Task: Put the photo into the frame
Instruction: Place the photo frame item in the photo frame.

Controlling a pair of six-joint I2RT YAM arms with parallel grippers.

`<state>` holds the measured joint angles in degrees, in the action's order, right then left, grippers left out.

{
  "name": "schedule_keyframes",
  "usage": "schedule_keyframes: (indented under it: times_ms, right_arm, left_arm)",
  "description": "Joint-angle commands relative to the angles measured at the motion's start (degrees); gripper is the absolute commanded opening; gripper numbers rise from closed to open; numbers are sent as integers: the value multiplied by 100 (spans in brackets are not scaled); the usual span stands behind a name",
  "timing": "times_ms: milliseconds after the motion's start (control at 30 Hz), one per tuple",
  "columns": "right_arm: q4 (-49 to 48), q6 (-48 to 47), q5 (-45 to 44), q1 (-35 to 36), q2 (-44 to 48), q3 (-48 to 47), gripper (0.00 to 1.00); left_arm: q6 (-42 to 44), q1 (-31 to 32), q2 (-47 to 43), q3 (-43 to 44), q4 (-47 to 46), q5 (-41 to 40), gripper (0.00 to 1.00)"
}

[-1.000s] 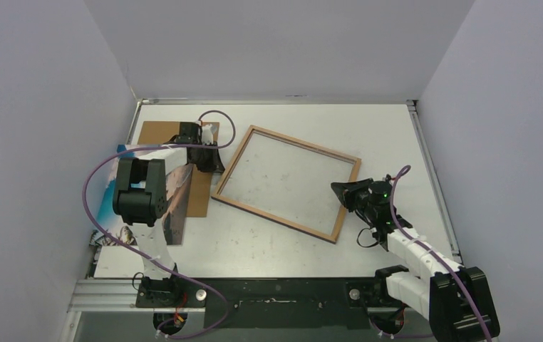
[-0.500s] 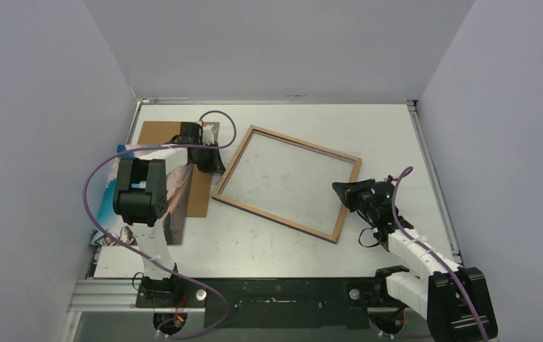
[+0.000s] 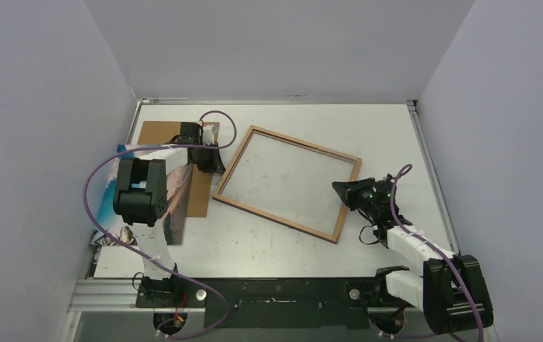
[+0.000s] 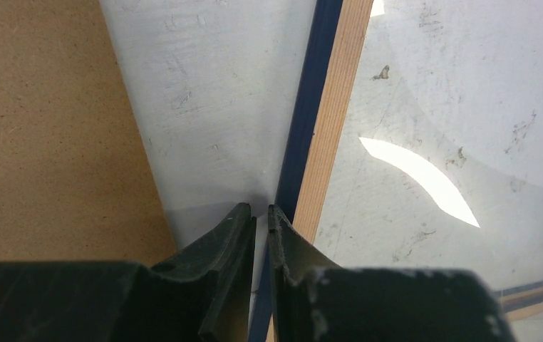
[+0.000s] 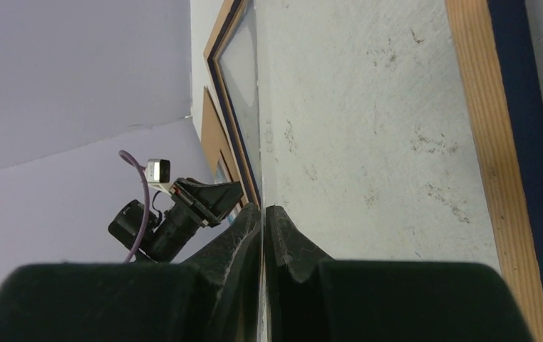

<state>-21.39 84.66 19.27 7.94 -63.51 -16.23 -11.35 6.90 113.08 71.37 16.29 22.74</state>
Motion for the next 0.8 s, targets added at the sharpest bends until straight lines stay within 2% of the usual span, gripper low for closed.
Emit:
schedule_keyframes:
  times_ms: [0,100,233,500,633,767]
  right_arm:
    - [-428,-506,323,-10,61,-504,5]
    - [-232,-1147,553,-11,99,-1151,5]
    - [-351,-1723,1344,43,-167,-2076,5]
    - [-1044,-1585,2034,312,-398,-3090,5]
    - [-1279,-1268,1927,260,-397,-2951,5]
    - [-2438,-117,1502,144,-498,-1932,5]
  left_arm:
    - [37,58,26,92,149,78,13]
    - [8,63,26,131,188,122,11]
    - [-76,52,47,103,254,286,8]
    - [-119,17,-48,-164,251,568,5]
    - [-191,-124,-115,-207,267,721,4]
    - [-488,-432,-186,-336,0,881,2]
